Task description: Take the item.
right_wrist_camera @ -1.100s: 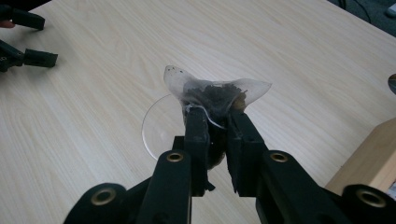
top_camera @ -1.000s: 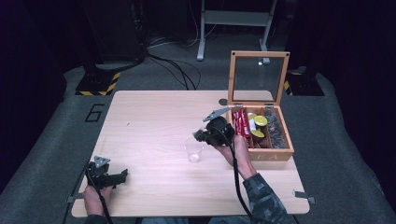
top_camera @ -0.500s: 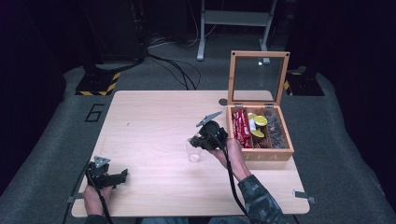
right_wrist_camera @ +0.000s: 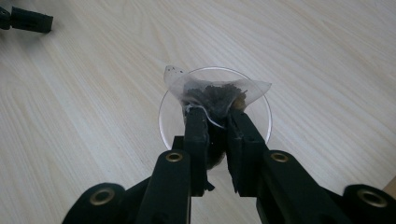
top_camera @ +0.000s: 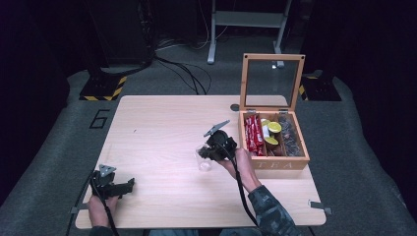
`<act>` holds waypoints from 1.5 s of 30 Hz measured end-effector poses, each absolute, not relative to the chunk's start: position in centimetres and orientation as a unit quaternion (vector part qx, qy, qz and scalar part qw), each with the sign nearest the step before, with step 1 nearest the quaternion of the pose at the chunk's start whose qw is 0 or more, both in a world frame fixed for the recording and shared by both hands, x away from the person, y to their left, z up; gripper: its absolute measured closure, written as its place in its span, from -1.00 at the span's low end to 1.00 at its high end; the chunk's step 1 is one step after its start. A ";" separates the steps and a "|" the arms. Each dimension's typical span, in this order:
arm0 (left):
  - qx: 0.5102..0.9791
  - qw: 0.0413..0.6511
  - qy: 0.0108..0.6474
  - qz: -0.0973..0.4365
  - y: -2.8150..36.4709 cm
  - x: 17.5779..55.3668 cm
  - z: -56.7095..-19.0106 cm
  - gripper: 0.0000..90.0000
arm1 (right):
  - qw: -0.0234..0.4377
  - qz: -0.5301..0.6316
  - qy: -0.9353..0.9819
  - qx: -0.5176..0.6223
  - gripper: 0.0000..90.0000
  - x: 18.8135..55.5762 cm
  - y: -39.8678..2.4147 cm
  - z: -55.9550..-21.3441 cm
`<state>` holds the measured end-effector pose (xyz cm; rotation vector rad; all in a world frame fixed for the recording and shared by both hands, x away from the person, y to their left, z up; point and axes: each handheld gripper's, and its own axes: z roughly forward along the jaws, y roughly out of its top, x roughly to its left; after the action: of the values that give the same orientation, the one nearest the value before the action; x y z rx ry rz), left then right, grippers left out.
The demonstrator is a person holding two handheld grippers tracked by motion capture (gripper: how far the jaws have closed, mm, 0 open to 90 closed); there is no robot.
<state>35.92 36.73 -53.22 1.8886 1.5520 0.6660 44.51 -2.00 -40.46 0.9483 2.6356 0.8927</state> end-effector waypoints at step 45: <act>0.711 0.299 0.584 0.251 36.7 35.9 -53.2 -0.98 | 0.126 0.364 0.864 0.324 -0.69 41.8 -4.9 -39.9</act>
<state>35.92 36.73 -53.22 1.8887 1.5518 0.6658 41.80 -4.86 -39.91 0.9443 2.5160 1.0616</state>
